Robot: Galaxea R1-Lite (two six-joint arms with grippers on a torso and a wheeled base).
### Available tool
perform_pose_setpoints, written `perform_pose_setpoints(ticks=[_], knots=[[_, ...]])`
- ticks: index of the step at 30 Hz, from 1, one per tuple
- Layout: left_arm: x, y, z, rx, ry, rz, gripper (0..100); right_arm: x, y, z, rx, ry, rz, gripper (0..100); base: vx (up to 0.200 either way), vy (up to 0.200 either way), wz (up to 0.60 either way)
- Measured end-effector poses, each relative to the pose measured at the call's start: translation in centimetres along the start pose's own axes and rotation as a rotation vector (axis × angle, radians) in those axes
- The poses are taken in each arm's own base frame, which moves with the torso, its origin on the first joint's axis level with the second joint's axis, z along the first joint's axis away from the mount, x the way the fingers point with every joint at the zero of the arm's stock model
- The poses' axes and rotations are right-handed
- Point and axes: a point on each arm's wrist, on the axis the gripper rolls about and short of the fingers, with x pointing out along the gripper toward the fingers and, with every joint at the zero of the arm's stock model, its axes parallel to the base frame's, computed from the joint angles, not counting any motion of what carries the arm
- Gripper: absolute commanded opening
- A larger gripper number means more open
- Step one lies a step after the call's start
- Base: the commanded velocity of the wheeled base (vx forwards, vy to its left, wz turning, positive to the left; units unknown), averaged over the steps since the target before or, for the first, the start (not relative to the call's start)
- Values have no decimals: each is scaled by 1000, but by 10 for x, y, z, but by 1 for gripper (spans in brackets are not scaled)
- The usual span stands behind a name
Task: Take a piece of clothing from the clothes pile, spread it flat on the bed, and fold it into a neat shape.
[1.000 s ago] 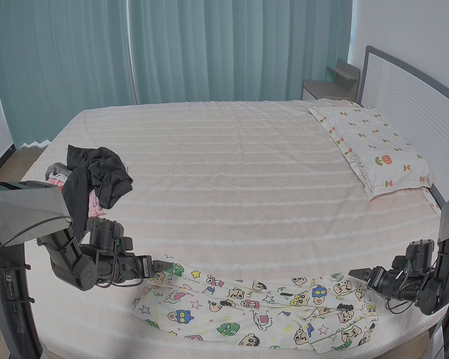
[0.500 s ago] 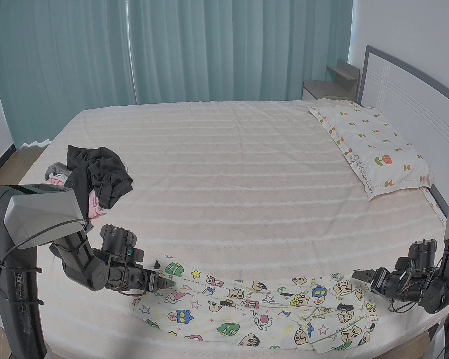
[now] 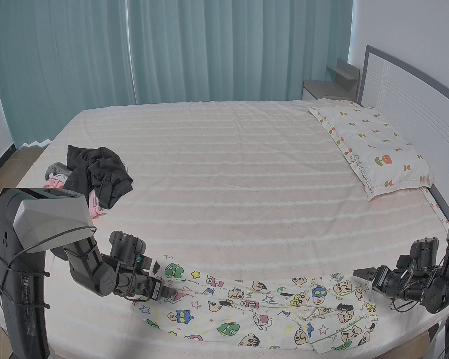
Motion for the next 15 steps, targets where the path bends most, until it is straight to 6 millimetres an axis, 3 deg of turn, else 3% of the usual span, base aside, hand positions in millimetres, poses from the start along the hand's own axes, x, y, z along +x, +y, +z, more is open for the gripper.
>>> perform_pose_setpoints(ticks=[8,9,15], knots=[[5,-7,2,20,0,19,100,0,0,0,-2,-1,-1,100,0,0,0],[6,-8,2,21,1,19,0,0,0,0,-2,-1,-1,100,0,0,0],[6,-9,-1,22,13,19,0,0,0,0,-3,-2,-1,100,0,0,0]])
